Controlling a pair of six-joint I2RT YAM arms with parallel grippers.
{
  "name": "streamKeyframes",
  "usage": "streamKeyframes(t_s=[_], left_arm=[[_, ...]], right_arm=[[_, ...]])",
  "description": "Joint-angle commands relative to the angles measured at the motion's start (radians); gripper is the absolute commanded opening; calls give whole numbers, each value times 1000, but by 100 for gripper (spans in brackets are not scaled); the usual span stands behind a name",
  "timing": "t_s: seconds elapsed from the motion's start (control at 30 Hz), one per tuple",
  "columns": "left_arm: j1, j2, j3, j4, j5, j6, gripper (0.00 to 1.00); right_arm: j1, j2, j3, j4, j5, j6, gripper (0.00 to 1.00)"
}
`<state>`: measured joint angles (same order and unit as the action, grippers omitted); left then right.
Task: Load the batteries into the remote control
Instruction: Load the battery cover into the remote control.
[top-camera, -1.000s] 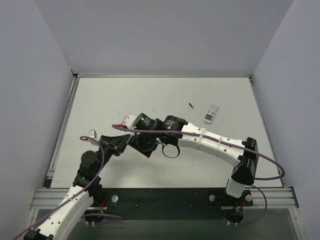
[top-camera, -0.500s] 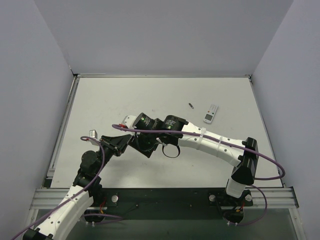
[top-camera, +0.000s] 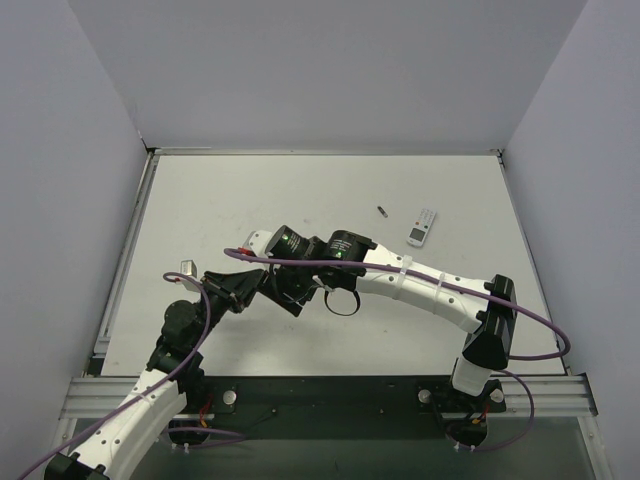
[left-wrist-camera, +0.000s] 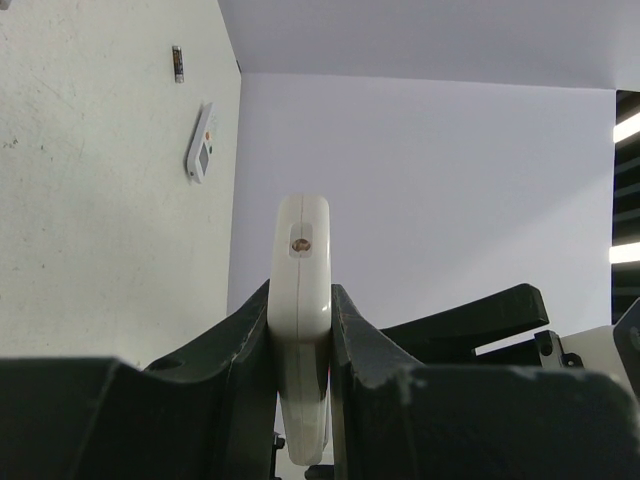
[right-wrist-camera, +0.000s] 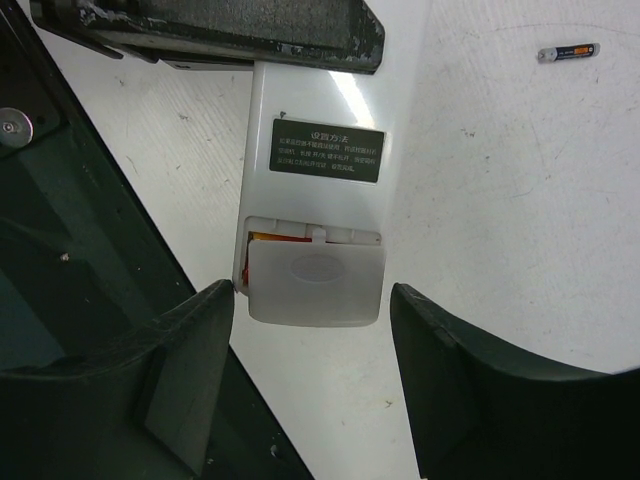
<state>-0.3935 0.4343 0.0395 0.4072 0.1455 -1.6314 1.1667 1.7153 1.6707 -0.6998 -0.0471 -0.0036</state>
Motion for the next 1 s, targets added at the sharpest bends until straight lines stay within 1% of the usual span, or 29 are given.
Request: streamKeyframes(t_s=[0.0, 0.37, 0.5, 0.53, 0.6, 0.63, 0.97], left_arm=[[-5, 0, -171, 74, 2, -19, 0], [-8, 11, -171, 73, 3, -15, 0], [-10, 11, -171, 73, 6, -19, 0], [-10, 8, -170, 73, 6, -19, 0], [-10, 6, -171, 73, 5, -19, 0], [-11, 4, -171, 73, 5, -21, 0], [-13, -3, -171, 73, 5, -27, 0]], right_arm=[[10, 12, 44, -12, 10, 4, 60], [10, -2, 81, -12, 9, 4, 69], [8, -8, 96, -12, 44, 2, 70], [5, -10, 96, -12, 82, 4, 70], [-7, -13, 92, -12, 98, 4, 69], [-12, -13, 87, -10, 102, 26, 70], [-47, -8, 47, 13, 84, 56, 68]])
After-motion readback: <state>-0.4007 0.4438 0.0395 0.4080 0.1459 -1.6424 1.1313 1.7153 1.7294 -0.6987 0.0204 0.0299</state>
